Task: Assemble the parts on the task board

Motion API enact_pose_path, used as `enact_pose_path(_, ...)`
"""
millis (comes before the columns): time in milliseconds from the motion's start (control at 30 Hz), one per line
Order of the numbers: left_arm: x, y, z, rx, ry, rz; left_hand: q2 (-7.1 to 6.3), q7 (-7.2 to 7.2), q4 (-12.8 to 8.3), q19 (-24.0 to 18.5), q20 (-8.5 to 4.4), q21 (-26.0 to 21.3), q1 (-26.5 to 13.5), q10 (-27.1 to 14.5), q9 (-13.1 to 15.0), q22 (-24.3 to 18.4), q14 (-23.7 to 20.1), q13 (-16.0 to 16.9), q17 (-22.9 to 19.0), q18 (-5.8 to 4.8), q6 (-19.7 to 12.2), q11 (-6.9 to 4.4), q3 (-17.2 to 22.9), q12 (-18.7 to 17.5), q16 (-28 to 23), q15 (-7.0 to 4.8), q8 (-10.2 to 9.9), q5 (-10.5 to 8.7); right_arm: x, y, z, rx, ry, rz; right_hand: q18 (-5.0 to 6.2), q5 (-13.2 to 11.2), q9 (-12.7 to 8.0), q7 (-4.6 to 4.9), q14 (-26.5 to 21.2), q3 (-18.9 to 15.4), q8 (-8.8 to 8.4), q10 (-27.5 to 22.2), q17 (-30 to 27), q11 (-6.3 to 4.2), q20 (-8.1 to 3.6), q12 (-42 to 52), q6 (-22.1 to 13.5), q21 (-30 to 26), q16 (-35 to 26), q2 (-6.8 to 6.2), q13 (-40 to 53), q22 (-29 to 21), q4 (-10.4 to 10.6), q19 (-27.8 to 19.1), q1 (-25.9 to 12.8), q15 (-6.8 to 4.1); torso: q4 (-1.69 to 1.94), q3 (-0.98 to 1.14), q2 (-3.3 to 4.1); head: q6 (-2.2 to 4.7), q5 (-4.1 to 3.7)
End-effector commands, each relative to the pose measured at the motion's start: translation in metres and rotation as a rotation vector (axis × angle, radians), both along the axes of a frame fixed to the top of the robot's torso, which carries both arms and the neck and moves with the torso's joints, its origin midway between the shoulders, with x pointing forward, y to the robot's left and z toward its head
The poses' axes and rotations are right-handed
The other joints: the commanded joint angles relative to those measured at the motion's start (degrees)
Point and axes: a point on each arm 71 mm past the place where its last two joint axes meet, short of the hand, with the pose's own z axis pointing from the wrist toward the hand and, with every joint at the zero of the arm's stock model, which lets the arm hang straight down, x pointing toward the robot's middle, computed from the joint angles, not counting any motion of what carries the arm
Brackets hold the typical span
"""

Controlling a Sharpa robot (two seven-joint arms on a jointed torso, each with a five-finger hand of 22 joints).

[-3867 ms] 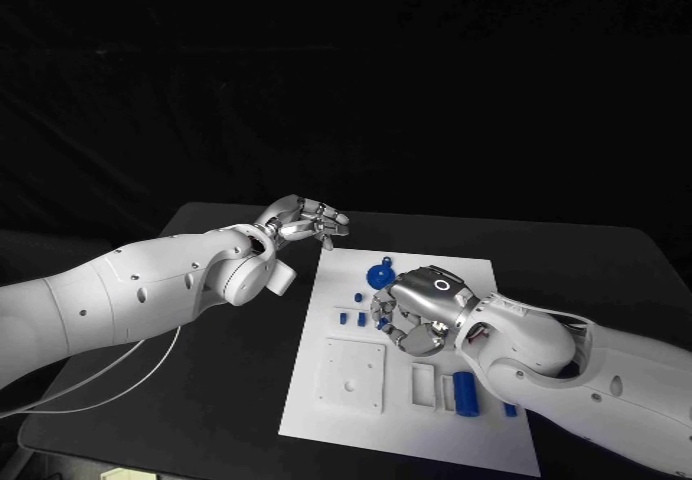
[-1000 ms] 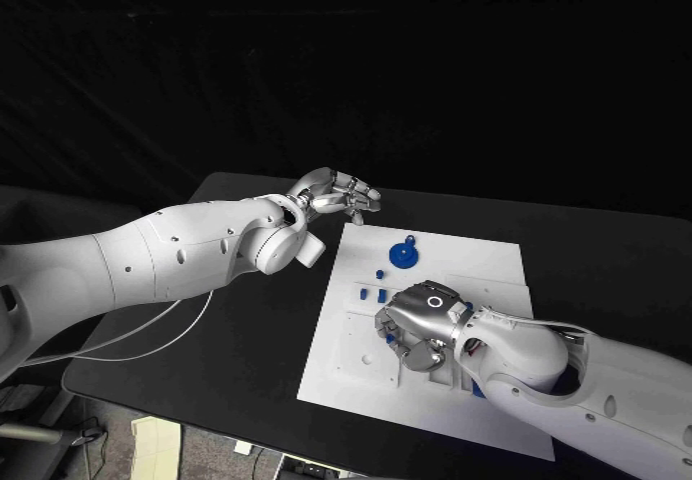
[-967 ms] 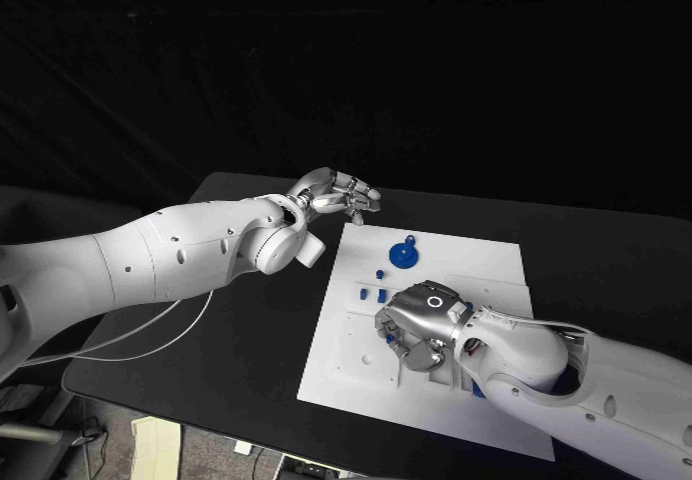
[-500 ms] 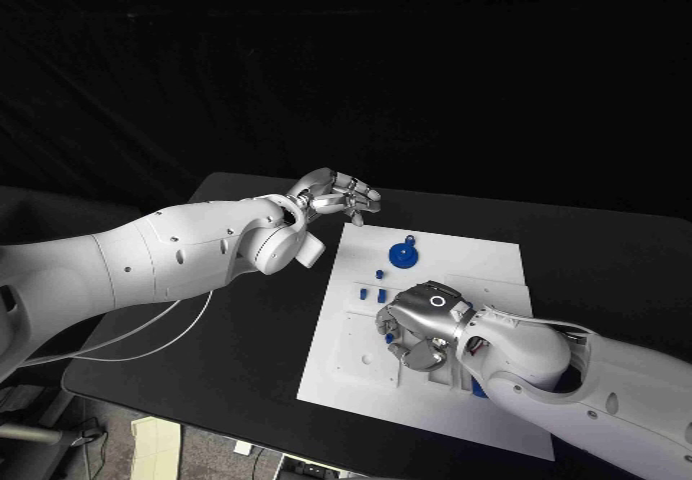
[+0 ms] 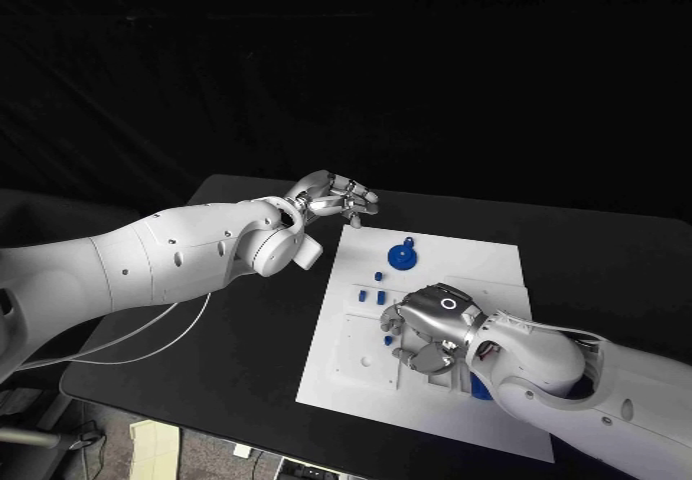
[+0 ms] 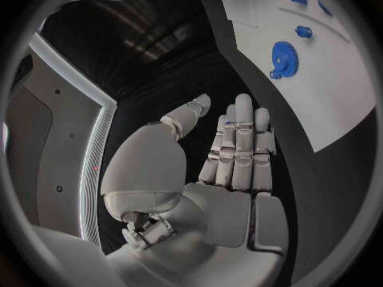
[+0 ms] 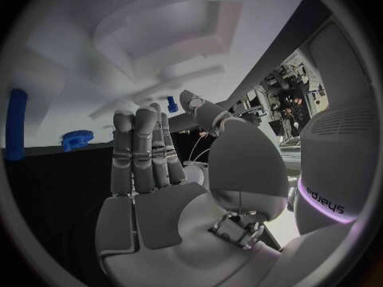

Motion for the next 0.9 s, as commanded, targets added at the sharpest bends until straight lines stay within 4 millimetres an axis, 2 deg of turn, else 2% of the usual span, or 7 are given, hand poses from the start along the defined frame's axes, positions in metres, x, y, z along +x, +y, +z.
enact_pose_path(33,-0.001,-0.001,0.001,-0.009,0.003,-0.014,0.3,0.04,0.06,0.38,0.12,-0.39,-0.29,-0.33,-0.06,0.08,0.41,-0.06,0.07,1.19,-0.42,-0.06,-0.38,-0.18,-0.36,-0.06,0.05,0.19,-0.002,-0.002,0.007,0.048,-0.02,-0.007,2.63,-0.14,-0.11,0.25,0.31,-0.03,-0.37,-1.87,-0.09,1.4,-0.31,0.32,-0.18,0.31,0.42,-0.25,-0.21,0.92,0.05,-0.04,0.35,0.11,0.0,0.01,-0.01,0.25,-0.15)
enact_pose_path(267,0.0,0.0,0.001,-0.009,0.003,-0.011,0.32,0.06,0.06,0.39,0.13,-0.4,-0.27,-0.33,-0.06,0.09,0.42,-0.07,0.11,1.19,-0.45,-0.06,-0.38,-0.18,-0.38,-0.06,0.05,0.19,0.002,-0.012,0.03,0.119,-0.01,-0.036,2.63,-0.23,-0.25,0.24,0.45,0.24,-0.34,-1.62,-0.14,1.33,-0.35,0.48,-0.08,0.42,0.72,-0.31,-0.45,0.93,0.41,0.17,0.49,0.05,-0.01,0.02,0.0,0.96,-0.71)
enact_pose_path(500,0.0,0.001,0.0,-0.008,0.002,-0.009,0.33,0.07,0.07,0.4,0.13,-0.41,-0.26,-0.34,-0.07,0.1,0.44,-0.08,0.15,1.2,-0.47,-0.06,-0.37,-0.17,-0.41,-0.06,0.05,0.19,0.02,-0.037,0.064,0.209,0.04,-0.131,2.63,-0.27,-0.4,0.08,0.96,0.4,-0.09,-0.22,-0.11,0.89,-0.59,1.02,0.39,0.94,1.55,-0.36,-0.6,1.06,1.33,0.77,0.38,-0.39,-0.06,0.02,-0.03,2.37,-1.99)
enact_pose_path(633,0.001,0.0,0.0,-0.009,0.001,-0.009,0.33,0.07,0.07,0.4,0.13,-0.42,-0.26,-0.33,-0.07,0.11,0.44,-0.09,0.18,1.2,-0.48,-0.06,-0.38,-0.16,-0.42,-0.06,0.05,0.19,0.033,-0.058,0.081,0.235,0.045,-0.197,2.63,-0.27,-0.48,0.05,0.99,0.47,-0.05,0.36,-0.11,0.72,-0.69,1.25,0.45,1.11,1.83,-0.31,-0.58,1.1,1.52,0.82,0.53,-0.54,-0.06,0.01,-0.08,3.7,-3.99)
enact_pose_path(700,0.001,0.001,0.0,-0.01,0.001,-0.009,0.33,0.08,0.07,0.4,0.13,-0.42,-0.26,-0.33,-0.07,0.11,0.44,-0.09,0.19,1.2,-0.48,-0.06,-0.38,-0.16,-0.43,-0.06,0.05,0.19,0.04,-0.069,0.088,0.237,0.053,-0.231,2.63,-0.18,-0.52,0.03,1.0,0.5,-0.04,0.75,-0.11,0.58,-0.74,1.43,0.48,1.2,1.98,-0.25,-0.49,1.12,1.5,0.83,0.75,-0.66,-0.06,-0.02,-0.09,4.15,-4.8)
enact_pose_path(800,0.001,0.001,0.0,-0.011,0.001,-0.009,0.34,0.08,0.07,0.41,0.13,-0.43,-0.26,-0.32,-0.07,0.11,0.45,-0.09,0.2,1.2,-0.48,-0.06,-0.38,-0.15,-0.44,-0.06,0.06,0.19,0.05,-0.087,0.092,0.223,0.051,-0.281,2.63,-0.29,-0.55,-0.07,1.0,0.06,0.12,2.67,-0.13,-0.04,-0.81,2.51,0.73,1.5,2.36,-0.26,0.24,1.16,1.46,0.85,0.84,-1.25,-0.07,0.05,-0.05,4.63,-5.91)
enact_pose_path(900,0.001,0.0,0.0,-0.013,0.002,-0.011,0.34,0.08,0.07,0.41,0.13,-0.44,-0.26,-0.32,-0.08,0.12,0.45,-0.09,0.22,1.2,-0.48,-0.06,-0.38,-0.15,-0.45,-0.06,0.06,0.19,0.057,-0.101,0.092,0.209,0.045,-0.316,2.63,-0.24,-0.58,-0.11,0.99,-0.14,0.17,3.05,-0.16,-0.24,-0.86,2.74,0.8,1.63,2.51,-0.22,0.52,1.16,1.4,0.85,0.93,-1.44,-0.1,0.09,-0.03,4.97,-6.62)
